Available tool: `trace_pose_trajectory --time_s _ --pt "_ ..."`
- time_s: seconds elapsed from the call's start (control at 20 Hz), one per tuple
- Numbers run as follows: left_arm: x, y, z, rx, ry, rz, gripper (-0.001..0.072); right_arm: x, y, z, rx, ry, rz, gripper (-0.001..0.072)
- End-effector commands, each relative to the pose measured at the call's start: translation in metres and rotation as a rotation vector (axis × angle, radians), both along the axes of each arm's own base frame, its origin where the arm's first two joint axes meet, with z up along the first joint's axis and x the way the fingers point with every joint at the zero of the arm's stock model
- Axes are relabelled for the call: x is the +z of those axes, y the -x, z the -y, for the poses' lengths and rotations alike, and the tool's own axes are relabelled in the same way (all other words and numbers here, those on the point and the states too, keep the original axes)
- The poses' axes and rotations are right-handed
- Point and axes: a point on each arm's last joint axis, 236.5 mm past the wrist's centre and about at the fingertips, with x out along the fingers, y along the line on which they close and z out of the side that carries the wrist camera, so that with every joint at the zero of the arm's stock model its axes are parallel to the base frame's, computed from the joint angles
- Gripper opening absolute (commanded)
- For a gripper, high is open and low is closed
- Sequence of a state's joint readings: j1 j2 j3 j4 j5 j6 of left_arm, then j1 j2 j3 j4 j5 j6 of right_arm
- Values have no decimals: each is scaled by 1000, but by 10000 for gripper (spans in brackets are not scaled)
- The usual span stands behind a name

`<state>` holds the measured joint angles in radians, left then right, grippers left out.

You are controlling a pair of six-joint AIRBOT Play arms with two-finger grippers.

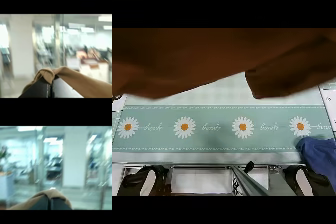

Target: Fold the shirts.

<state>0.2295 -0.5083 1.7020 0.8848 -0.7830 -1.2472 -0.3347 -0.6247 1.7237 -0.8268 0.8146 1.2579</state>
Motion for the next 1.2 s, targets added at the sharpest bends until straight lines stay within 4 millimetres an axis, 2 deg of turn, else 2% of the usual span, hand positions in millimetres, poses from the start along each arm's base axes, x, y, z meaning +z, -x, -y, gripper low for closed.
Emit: trace_pose_trajectory --time_s 0.0,0.1,0.2,0.4,0.55,0.65,0.75,0.85,0.9,0.95,1.05,1.15 --pt "8 75 -4 131 -44 59 17 23 62 9 -149 19 41 33" --pt "-18 77 -22 200 22 -73 17 12 71 14 -199 28 -28 33" --pt "-60 65 -32 243 16 -263 18 -18 66 17 -215 32 -162 33" --pt "-169 26 -38 229 -35 -752 18 -134 31 29 -192 43 -690 33" --pt "-251 -8 -47 197 -37 -1076 18 -219 -2 47 -143 74 -1091 33" --pt "-317 -34 -49 152 -20 -1269 18 -270 -37 64 -121 50 -1266 33" --pt "-384 -61 -41 66 9 -1408 18 -319 -79 74 -86 -8 -1371 33" --pt "-442 -89 -34 -8 66 -1497 18 -361 -120 88 -83 -59 -1436 33" --pt "-464 -102 -33 -25 95 -1529 18 -379 -141 92 -73 -77 -1463 33" --pt "-482 -119 -37 -18 128 -1550 18 -393 -161 96 -72 -85 -1470 34" --pt "-498 -166 -47 8 187 -1518 18 -418 -209 98 -86 -137 -1434 33" --pt "-508 -208 -48 4 234 -1495 18 -441 -249 74 -21 -189 -1410 33"
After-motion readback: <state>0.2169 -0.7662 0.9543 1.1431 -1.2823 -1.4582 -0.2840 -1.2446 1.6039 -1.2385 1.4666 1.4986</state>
